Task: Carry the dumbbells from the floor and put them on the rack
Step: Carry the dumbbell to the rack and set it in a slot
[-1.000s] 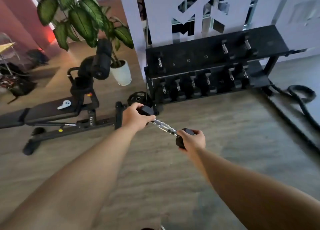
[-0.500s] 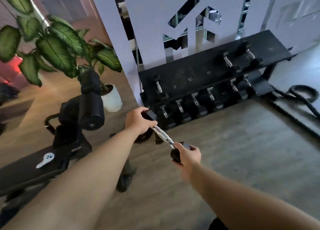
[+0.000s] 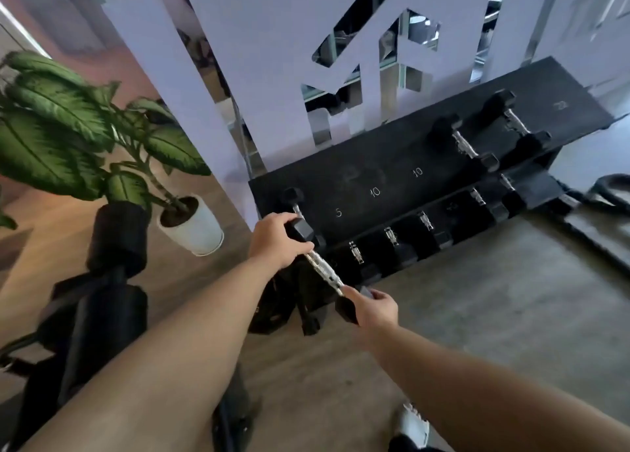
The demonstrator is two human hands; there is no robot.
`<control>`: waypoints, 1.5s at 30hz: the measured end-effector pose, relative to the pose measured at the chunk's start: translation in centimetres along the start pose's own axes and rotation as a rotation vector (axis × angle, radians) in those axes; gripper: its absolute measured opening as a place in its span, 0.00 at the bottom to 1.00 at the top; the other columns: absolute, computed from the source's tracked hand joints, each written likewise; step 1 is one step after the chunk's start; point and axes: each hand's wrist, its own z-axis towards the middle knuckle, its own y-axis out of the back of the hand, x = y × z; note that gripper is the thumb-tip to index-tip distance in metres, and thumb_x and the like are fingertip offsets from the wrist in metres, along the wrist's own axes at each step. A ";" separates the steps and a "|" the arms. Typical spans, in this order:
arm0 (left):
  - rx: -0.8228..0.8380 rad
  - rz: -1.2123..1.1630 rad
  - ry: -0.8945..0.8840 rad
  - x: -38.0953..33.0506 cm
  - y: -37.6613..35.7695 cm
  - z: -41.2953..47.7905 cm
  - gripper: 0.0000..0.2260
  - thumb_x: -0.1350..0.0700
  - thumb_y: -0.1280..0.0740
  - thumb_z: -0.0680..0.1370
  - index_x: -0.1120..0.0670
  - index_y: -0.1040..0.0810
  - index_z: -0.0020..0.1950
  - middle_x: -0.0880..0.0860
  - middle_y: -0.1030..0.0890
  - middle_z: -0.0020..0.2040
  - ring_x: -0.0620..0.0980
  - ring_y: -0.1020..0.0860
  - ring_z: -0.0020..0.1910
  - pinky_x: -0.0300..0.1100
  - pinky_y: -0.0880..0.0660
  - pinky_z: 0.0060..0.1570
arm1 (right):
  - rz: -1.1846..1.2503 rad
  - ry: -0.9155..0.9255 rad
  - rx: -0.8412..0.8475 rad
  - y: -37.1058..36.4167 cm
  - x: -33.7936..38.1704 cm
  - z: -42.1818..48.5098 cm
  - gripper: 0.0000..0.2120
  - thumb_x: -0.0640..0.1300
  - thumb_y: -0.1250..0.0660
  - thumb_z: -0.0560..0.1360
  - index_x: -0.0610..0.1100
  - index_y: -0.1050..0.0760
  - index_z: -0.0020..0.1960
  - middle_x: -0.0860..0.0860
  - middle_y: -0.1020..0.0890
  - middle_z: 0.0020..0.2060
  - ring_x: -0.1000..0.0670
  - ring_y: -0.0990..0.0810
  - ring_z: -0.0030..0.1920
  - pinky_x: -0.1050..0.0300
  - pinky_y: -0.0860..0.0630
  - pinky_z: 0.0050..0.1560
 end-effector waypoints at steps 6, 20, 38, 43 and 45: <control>0.026 0.091 -0.060 -1.3 -1.7 10.4 0.34 0.44 0.20 0.68 0.50 0.24 0.72 0.50 0.21 0.62 0.53 0.23 0.62 0.44 0.25 0.56 | -0.073 -0.021 -0.019 -3.5 6.0 7.3 0.35 0.56 0.14 0.60 0.45 0.20 0.63 0.49 0.14 0.50 0.47 0.14 0.48 0.47 0.16 0.58; 0.293 0.191 -0.108 0.4 -10.6 35.8 0.34 0.46 0.18 0.68 0.50 0.24 0.71 0.51 0.21 0.63 0.53 0.22 0.61 0.48 0.22 0.59 | -0.521 -0.058 -0.003 -11.7 16.7 25.9 0.32 0.58 0.16 0.63 0.48 0.26 0.58 0.52 0.19 0.47 0.50 0.16 0.46 0.48 0.14 0.50; 0.449 0.250 -0.077 2.9 -21.0 45.5 0.29 0.52 0.20 0.71 0.50 0.26 0.70 0.49 0.23 0.65 0.51 0.22 0.62 0.46 0.24 0.57 | -0.628 -0.172 -0.081 -16.9 15.2 35.9 0.28 0.53 0.24 0.74 0.47 0.31 0.68 0.42 0.29 0.65 0.55 0.27 0.36 0.60 0.27 0.41; 0.464 0.261 -0.128 4.5 -22.2 45.2 0.20 0.55 0.25 0.77 0.49 0.25 0.67 0.48 0.23 0.64 0.48 0.21 0.53 0.41 0.24 0.48 | -0.675 -0.096 -0.002 -18.9 13.8 34.8 0.20 0.45 0.30 0.78 0.46 0.29 0.69 0.46 0.34 0.64 0.49 0.23 0.43 0.58 0.25 0.51; 0.515 0.301 -0.196 5.2 -21.7 45.3 0.21 0.52 0.26 0.77 0.49 0.27 0.69 0.48 0.24 0.65 0.49 0.20 0.56 0.44 0.22 0.50 | -0.674 -0.091 -0.005 -20.0 13.2 33.9 0.22 0.46 0.28 0.77 0.47 0.30 0.68 0.46 0.35 0.65 0.45 0.21 0.53 0.57 0.25 0.53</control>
